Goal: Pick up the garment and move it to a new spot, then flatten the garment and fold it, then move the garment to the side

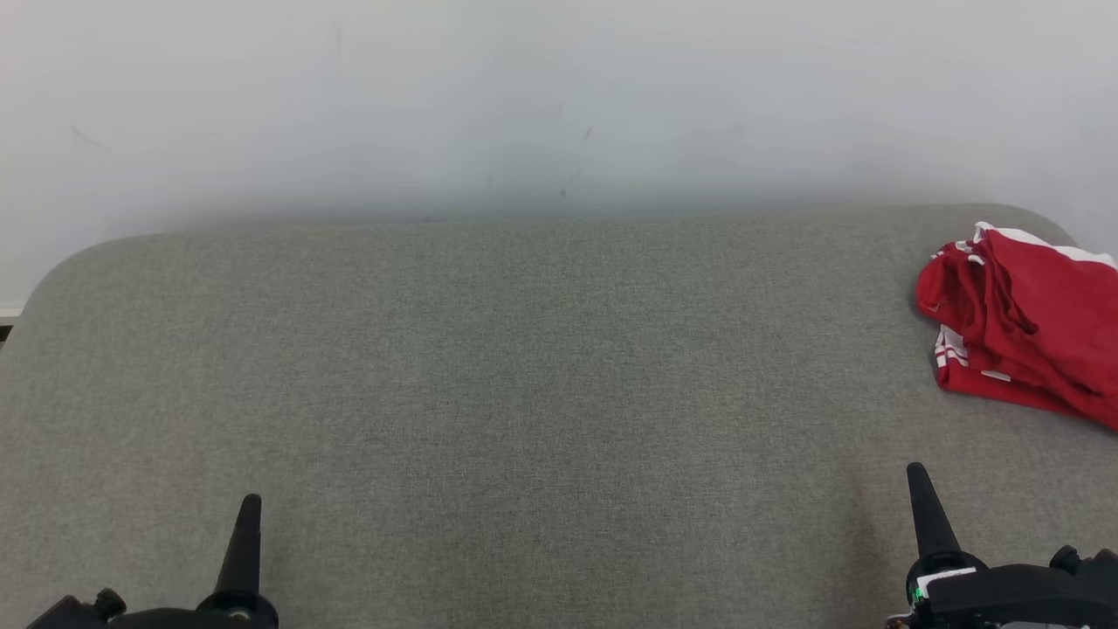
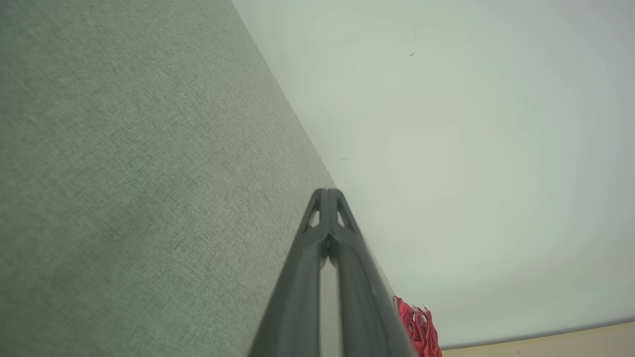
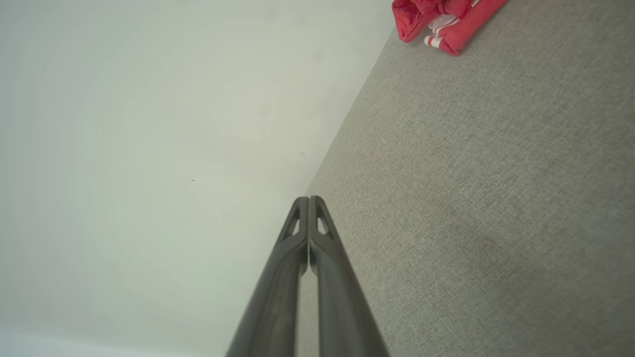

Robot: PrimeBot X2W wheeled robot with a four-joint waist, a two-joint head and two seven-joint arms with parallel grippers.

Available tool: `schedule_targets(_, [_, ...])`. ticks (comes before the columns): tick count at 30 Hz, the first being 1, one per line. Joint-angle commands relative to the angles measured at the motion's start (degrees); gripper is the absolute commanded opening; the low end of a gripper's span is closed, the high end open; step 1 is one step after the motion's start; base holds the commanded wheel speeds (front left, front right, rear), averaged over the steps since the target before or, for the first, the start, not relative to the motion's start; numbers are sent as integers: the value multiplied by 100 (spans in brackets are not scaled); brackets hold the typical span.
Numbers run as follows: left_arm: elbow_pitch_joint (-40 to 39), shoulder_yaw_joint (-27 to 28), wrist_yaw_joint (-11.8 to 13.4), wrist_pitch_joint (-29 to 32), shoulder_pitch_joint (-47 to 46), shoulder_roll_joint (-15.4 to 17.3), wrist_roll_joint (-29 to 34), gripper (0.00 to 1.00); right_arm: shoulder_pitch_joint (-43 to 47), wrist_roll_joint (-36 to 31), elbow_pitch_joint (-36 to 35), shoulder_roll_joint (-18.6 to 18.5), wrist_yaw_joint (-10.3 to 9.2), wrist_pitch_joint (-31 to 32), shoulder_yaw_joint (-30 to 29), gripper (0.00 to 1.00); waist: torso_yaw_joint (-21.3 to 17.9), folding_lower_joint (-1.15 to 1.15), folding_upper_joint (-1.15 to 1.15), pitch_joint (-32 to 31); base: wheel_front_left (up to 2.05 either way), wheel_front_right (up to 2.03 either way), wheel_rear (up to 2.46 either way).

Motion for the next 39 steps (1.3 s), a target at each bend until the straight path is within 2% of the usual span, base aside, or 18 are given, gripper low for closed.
schedule_targets(1, [-32,26,6,39,-119,6,-144,0,-89,151,-28,-43,3,34,-26,0,-2,-1,0,0,0,0,0])
schedule_targets(39, [94,85,10,522,-311,-24,-2022,0,-326,1994,111,-7,4,533,-224,0,-71,-1,0,10,0,0,0])
